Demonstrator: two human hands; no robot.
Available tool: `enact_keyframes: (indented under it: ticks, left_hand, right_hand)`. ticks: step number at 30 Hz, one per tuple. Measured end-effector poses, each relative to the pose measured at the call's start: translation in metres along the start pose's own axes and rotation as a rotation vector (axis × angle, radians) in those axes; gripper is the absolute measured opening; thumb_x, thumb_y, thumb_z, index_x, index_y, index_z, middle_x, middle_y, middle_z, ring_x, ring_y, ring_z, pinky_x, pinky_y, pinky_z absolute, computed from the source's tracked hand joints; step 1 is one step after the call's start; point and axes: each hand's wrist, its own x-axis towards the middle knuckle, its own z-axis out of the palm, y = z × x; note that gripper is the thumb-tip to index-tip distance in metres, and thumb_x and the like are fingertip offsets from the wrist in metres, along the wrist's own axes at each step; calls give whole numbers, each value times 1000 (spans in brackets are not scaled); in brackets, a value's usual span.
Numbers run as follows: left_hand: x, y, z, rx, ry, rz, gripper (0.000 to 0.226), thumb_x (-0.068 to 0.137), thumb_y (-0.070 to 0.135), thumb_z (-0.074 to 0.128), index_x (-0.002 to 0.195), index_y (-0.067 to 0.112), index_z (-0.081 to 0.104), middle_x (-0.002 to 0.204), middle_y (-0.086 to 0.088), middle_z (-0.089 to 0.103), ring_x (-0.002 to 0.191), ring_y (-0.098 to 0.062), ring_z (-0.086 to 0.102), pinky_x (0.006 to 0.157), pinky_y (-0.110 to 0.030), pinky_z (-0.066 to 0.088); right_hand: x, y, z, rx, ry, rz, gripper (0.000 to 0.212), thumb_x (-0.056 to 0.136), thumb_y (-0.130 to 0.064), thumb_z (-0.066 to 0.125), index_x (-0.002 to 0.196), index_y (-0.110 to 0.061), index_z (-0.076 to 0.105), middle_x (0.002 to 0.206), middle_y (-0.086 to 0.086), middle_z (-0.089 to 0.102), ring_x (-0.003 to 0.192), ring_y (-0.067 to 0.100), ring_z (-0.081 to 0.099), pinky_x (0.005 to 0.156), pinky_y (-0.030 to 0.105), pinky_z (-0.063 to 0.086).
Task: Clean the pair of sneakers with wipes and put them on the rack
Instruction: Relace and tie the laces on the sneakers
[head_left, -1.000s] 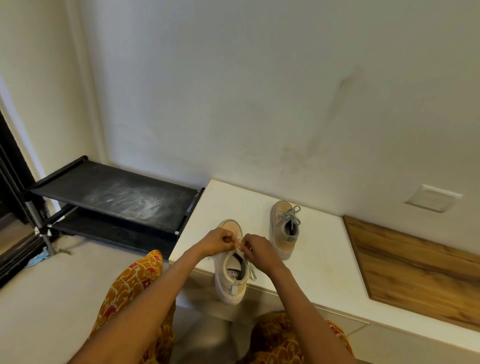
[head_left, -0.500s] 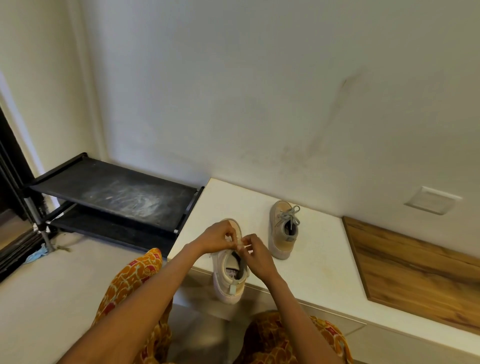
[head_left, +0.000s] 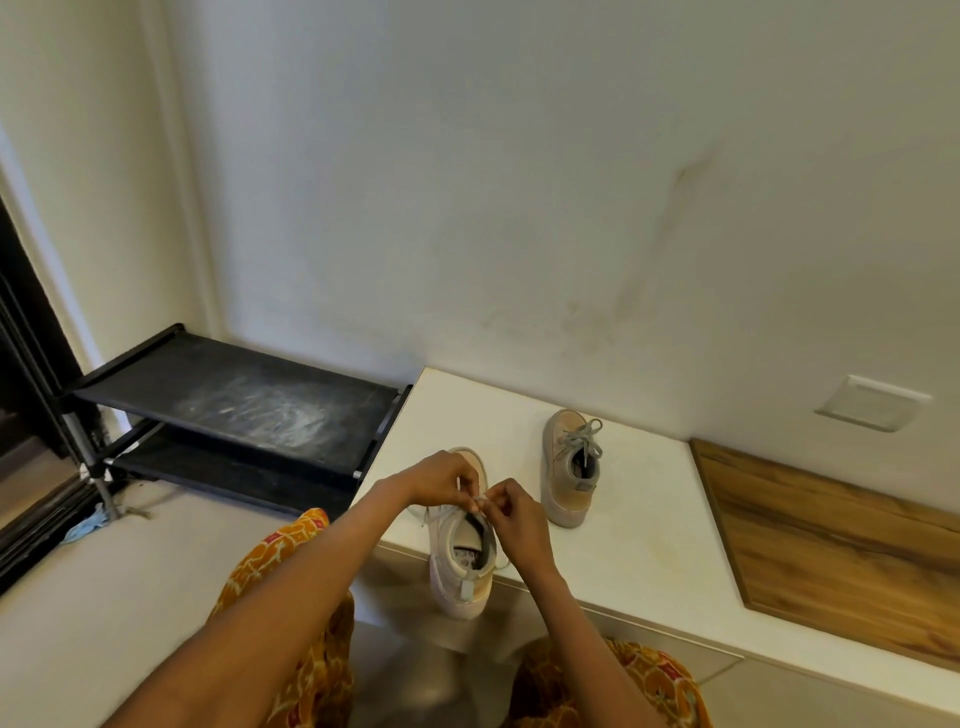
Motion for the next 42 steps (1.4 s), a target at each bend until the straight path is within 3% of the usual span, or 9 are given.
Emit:
enact_keyframes:
  ticks: [6,10,15,23,27,31,36,39,42]
  left_hand:
    - [4,7,3,2,-79,7,23,85,30,65,75,15,51,69,10,44,63,-4,40,62,-17,33]
    - [0,7,-4,-205,-197,-54,30,94,29,52,66,18,49,62,3,42,56,-8,35,58,-22,32]
    - [-14,-3,-13,-444,-328,-151,24,98,21,45,110,10,63,54,5,36,46,-5,26,44,-16,25]
    - [-22,-8,-8,-462,-369,-175,20,98,18,44,111,26,58,55,3,41,46,-5,29,45,-17,27]
    - [-21,-3,-4,-301,-261,-134,19,95,18,48,110,25,59,73,1,51,56,-7,38,51,-17,32]
    - [-17,4,7,-135,-38,-81,20,86,34,64,100,19,66,102,8,52,91,-8,49,78,-18,41]
    - [-13,6,23,-101,160,-103,15,84,33,66,88,19,65,103,-1,64,89,-11,54,80,-24,42]
    - [-15,7,26,-120,204,-121,18,86,31,64,91,15,67,102,-3,66,87,-11,54,79,-24,43]
    - [-13,6,27,-188,219,-154,20,89,29,61,92,12,71,97,-5,67,83,-11,54,77,-23,41]
  right_hand:
    - [4,11,-4,-3,0,-6,1,86,-17,63,85,-18,62,76,0,68,72,15,62,65,27,50]
    - [2,10,-3,-22,39,-26,7,88,-20,62,91,-14,65,82,2,70,75,16,64,69,26,52]
    - [2,11,-9,-187,-2,-135,19,91,-24,59,103,-14,70,97,2,70,86,16,64,74,22,48]
    - [-4,19,-15,-127,-73,-58,15,90,-28,61,87,-16,69,81,0,69,74,12,60,65,21,44]
    - [-8,13,-39,198,-147,74,20,95,-24,52,79,-12,57,76,-2,58,76,13,54,72,27,44]
    - [-8,11,-66,792,103,271,25,97,-19,44,78,-10,58,79,4,58,79,16,55,75,26,47]
    - [-3,5,-86,1350,300,297,29,99,-25,41,77,-13,55,63,3,65,65,16,62,73,28,49]
    - [-4,-11,-80,1144,257,309,36,100,-23,37,66,-16,43,50,2,40,42,13,39,53,26,48]
    - [-5,-16,-61,449,-6,58,25,98,-17,38,76,-14,49,60,2,44,49,12,42,48,23,41]
